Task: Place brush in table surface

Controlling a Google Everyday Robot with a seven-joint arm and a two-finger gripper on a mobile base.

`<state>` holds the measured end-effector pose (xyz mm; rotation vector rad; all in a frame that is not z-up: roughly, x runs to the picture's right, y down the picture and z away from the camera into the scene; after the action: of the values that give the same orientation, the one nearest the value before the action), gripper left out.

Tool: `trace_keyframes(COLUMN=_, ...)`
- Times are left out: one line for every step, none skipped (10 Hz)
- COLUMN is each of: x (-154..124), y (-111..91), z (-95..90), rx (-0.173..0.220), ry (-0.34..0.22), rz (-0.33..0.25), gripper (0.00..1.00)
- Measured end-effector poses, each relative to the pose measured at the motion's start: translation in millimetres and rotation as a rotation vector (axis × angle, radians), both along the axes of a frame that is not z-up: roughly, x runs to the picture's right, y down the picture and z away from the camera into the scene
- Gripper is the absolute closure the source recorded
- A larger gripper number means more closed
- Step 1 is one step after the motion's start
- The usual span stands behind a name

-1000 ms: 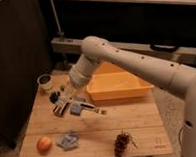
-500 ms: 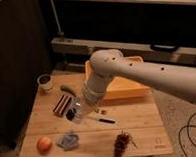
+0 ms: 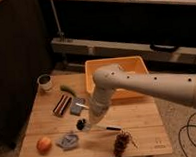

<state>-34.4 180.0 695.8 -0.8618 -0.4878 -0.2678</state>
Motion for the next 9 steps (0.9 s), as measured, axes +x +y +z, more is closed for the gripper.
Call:
trace_keyframes(x=-0.6, y=4.1, z=18.2, rx=-0.046, ry=0.022, rz=-0.033, gripper=0.87)
trace_keyframes(x=-0.9, y=6.0, z=30.0, rx=-0.084, ry=0.039, rz=-0.052, gripper=0.77)
trace_keyframes(x=0.0, y=6.0, z=36.6, rx=-0.1, ry=0.052, rz=-0.05, gripper=0.67)
trace_keyframes(x=1.2, y=6.6, z=42.9, rx=-0.109, ry=0.059, rz=-0.041, gripper=0.59)
trace_keyframes(x=-1.5, y=10.4, z=53.6, rx=-0.12, ry=0.058, rz=-0.022, gripper=0.47)
trace_keyframes(x=-5.5, y=14.5, z=61.8, rx=-0.127, ry=0.05, rz=0.0, gripper=0.37)
trace_keyframes(x=-5.8, y=18.3, z=67.1, rx=-0.135, ry=0.042, rz=0.016, gripper=0.3)
trace_keyframes(x=-5.5, y=16.8, z=66.7, rx=-0.132, ry=0.041, rz=0.02, gripper=0.29)
trace_keyframes(x=-7.1, y=17.1, z=67.0, rx=-0.132, ry=0.038, rz=0.018, gripper=0.29)
